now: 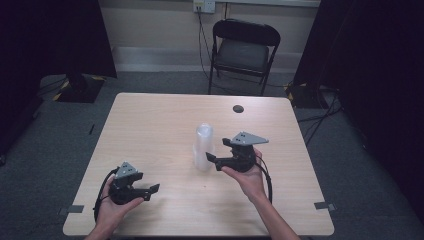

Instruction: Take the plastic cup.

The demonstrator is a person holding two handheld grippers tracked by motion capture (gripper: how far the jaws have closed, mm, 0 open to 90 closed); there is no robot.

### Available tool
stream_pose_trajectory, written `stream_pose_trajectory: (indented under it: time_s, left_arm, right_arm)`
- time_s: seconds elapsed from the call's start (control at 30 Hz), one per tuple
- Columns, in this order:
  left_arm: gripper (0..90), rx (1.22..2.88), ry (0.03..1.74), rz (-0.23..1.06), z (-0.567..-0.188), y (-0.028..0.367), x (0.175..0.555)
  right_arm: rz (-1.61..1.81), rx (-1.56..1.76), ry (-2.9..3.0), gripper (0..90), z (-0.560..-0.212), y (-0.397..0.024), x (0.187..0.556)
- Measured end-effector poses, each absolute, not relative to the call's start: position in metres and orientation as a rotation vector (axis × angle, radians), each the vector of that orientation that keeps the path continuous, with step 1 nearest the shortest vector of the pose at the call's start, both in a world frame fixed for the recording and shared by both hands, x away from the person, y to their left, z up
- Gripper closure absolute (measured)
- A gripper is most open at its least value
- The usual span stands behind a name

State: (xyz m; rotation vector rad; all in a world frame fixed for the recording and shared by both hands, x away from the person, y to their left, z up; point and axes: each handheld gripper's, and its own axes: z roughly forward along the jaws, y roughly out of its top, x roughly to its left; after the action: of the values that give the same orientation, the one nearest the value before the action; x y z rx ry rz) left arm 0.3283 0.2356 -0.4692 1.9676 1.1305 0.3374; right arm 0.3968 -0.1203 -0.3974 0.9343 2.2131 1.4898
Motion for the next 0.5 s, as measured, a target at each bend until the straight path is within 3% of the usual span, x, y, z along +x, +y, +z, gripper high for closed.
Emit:
stream_pose_trajectory:
  time_s: [0.5]
  left_arm:
    - [21.5,1.97,1.125,0.339,-0.47,0.236,0.329]
  right_arm:
    - [1.502,0.93,2.21,15.6,-0.399,-0.091,0.428]
